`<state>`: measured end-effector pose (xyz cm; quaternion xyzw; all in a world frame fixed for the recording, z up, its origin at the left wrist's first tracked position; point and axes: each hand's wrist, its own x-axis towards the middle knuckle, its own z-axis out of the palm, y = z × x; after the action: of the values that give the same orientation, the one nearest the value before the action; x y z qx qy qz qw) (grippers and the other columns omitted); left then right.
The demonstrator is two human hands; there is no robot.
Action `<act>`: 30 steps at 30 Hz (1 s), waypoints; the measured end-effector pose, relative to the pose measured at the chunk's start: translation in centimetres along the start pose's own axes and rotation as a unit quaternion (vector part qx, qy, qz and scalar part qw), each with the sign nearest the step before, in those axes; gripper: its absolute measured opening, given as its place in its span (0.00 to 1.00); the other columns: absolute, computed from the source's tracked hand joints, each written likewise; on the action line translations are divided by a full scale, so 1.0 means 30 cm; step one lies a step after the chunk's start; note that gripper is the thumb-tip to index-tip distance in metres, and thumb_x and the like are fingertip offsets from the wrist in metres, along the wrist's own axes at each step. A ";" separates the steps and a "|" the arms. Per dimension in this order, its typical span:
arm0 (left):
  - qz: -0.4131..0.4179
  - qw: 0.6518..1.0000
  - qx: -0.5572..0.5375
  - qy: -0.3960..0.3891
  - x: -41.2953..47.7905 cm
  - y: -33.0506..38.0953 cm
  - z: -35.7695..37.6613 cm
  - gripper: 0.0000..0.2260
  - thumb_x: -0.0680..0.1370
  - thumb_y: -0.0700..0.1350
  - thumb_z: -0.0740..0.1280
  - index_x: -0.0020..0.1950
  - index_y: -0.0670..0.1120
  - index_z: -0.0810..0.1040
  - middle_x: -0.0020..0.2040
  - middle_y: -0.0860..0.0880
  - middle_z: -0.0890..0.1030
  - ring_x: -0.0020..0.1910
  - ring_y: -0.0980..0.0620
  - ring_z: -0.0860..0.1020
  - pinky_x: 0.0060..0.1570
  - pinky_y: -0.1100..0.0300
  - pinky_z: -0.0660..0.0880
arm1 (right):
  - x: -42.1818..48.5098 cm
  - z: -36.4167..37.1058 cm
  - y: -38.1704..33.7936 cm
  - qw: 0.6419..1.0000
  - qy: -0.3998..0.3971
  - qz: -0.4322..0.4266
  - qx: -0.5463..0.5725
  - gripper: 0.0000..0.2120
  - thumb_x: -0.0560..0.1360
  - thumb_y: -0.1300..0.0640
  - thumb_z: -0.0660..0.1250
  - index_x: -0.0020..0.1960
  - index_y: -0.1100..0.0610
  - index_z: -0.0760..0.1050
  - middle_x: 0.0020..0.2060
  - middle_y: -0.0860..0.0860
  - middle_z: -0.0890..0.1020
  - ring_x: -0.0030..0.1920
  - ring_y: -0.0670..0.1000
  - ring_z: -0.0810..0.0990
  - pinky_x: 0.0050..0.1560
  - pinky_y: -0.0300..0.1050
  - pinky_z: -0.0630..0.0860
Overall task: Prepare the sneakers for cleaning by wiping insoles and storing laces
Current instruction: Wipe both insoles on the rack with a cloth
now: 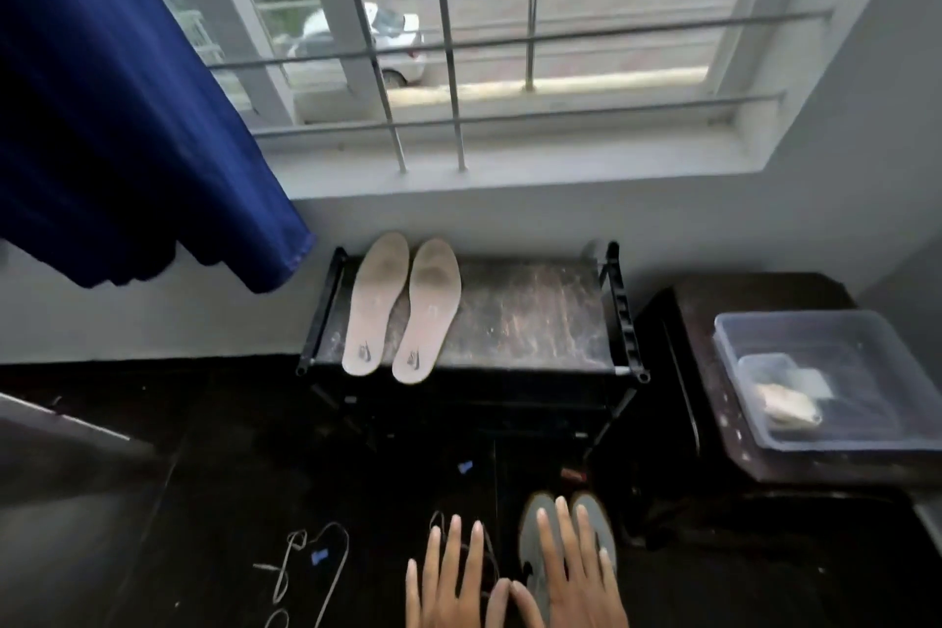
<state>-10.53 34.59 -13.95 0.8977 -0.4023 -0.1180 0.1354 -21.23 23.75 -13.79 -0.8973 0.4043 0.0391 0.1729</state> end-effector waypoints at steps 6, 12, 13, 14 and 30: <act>-0.038 0.996 -0.044 0.064 0.011 0.041 -0.350 0.26 0.81 0.64 0.42 0.71 0.56 0.67 0.76 0.54 0.64 0.75 0.54 0.62 0.72 0.52 0.60 | 0.027 -0.213 -0.126 0.998 0.049 -0.032 -0.008 0.37 0.76 0.32 0.41 0.76 0.53 0.56 0.75 0.52 0.61 0.78 0.51 0.47 0.52 0.55 0.79; -0.027 0.996 -0.057 0.060 0.130 -0.015 -0.558 0.29 0.80 0.64 0.47 0.73 0.52 0.70 0.73 0.49 0.73 0.74 0.48 0.67 0.70 0.43 0.66 | 0.099 -0.361 -0.254 1.000 0.017 0.000 -0.019 0.35 0.74 0.35 0.54 0.74 0.54 0.63 0.74 0.54 0.66 0.75 0.55 0.57 0.59 0.57 0.77; -0.008 0.997 -0.058 0.051 0.155 -0.027 -0.581 0.31 0.80 0.65 0.44 0.74 0.51 0.70 0.73 0.49 0.72 0.75 0.46 0.67 0.71 0.43 0.65 | 0.113 -0.382 -0.272 1.000 0.014 0.023 -0.012 0.35 0.73 0.35 0.55 0.75 0.54 0.61 0.75 0.54 0.65 0.75 0.55 0.57 0.61 0.57 0.76; 0.012 0.997 -0.057 0.044 0.181 -0.037 -0.601 0.33 0.80 0.66 0.42 0.73 0.50 0.71 0.73 0.48 0.72 0.74 0.45 0.68 0.71 0.42 0.65 | 0.123 -0.407 -0.287 0.999 0.016 0.048 -0.005 0.35 0.74 0.36 0.55 0.76 0.53 0.59 0.76 0.54 0.62 0.76 0.56 0.54 0.64 0.57 0.73; 0.335 0.937 -0.034 -0.091 0.517 0.516 -0.522 0.25 0.80 0.58 0.53 0.72 0.49 0.73 0.70 0.48 0.76 0.71 0.44 0.73 0.67 0.42 0.72 | 0.278 -0.747 0.194 0.943 0.074 0.315 0.074 0.32 0.79 0.43 0.57 0.78 0.54 0.53 0.77 0.53 0.55 0.77 0.53 0.52 0.73 0.52 0.61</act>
<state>-6.12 15.30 4.32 0.6911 -0.6863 -0.1607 0.1599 -21.51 6.56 3.83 -0.7088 0.6801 -0.0050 0.1872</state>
